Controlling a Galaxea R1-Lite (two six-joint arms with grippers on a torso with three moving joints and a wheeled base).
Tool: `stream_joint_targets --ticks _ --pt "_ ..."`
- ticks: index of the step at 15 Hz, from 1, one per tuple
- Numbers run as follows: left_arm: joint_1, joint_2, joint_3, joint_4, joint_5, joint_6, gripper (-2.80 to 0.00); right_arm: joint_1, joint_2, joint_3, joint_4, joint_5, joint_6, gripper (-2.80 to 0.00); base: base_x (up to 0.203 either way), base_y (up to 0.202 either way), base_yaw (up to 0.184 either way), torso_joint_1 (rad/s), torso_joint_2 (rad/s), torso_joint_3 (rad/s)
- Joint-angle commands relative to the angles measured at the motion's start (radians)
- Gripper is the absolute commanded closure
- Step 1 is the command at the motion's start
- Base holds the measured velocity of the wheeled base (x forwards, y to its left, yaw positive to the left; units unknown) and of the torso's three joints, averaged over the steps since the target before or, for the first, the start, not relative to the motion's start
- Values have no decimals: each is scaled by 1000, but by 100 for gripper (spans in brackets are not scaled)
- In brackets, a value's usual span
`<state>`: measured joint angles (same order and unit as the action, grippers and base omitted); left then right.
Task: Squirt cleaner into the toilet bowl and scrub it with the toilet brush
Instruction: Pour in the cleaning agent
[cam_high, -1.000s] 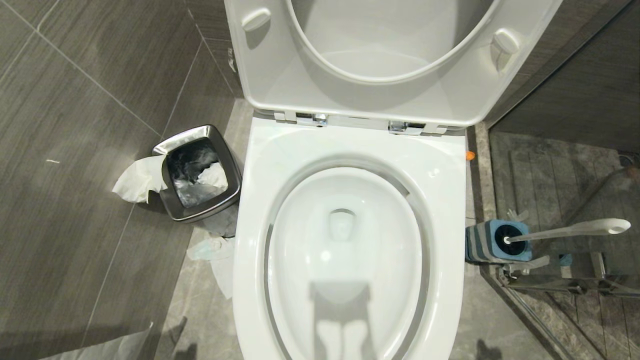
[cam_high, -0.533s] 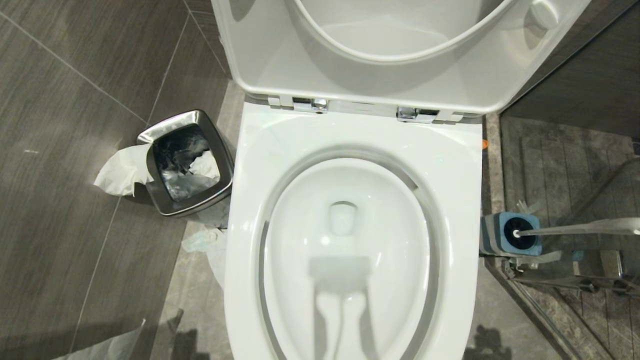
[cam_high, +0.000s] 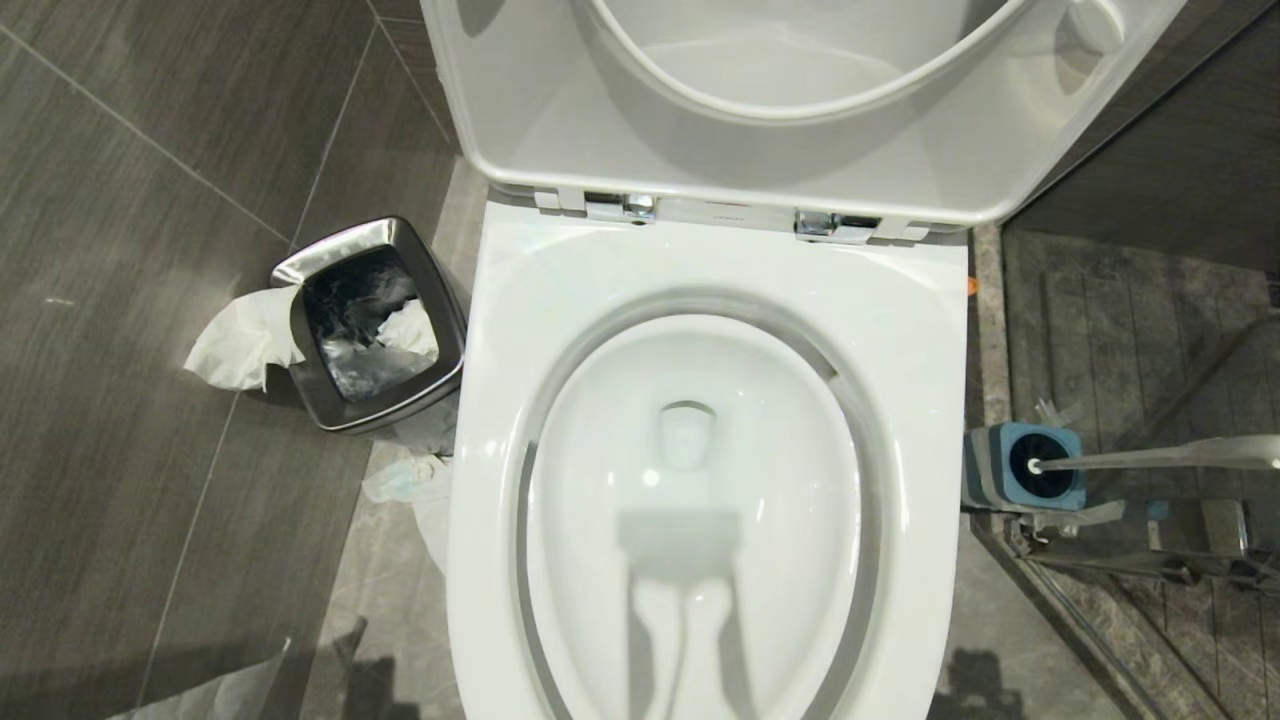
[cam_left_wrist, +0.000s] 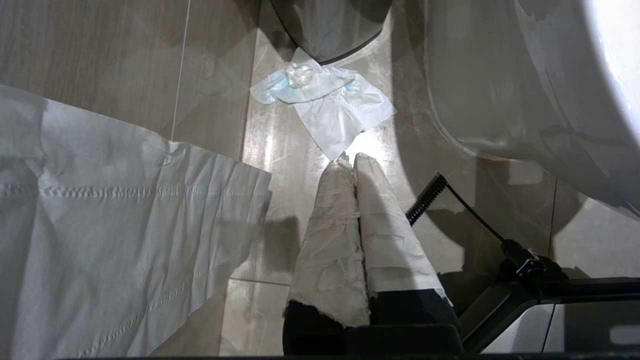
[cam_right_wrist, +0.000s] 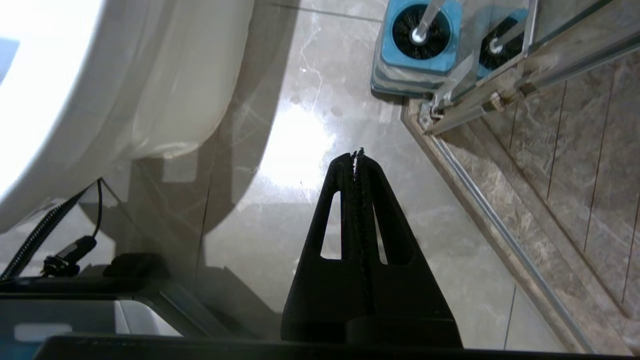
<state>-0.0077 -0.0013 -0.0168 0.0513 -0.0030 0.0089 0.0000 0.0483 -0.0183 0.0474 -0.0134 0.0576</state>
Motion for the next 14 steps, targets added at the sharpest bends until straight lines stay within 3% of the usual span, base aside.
stream_joint_targets --ticks 1,3,5,8,12,14 --pt "0 1 1 -1 0 0 0 0 42 -1 1 0 1 0 0 0 0 0 0 0" --pt "0 1 0 -1 0 0 0 0 92 -18 37 -4 0 0 0 0 0 0 0 0" --pt "0 1 1 -1 0 -1 0 0 125 -71 180 -6 -1 0 0 0 0 0 0 0" --pt "0 1 1 -1 0 -3 0 -1 257 -162 279 -26 0 0 0 0 0 0 0 0" --pt "0 1 1 -1 0 -1 0 -1 537 -237 264 -70 9 0 0 0 0 0 0 0" --pt "0 1 1 -1 0 -1 0 -1 710 -239 159 -54 12 0 0 0 0 0 0 0"
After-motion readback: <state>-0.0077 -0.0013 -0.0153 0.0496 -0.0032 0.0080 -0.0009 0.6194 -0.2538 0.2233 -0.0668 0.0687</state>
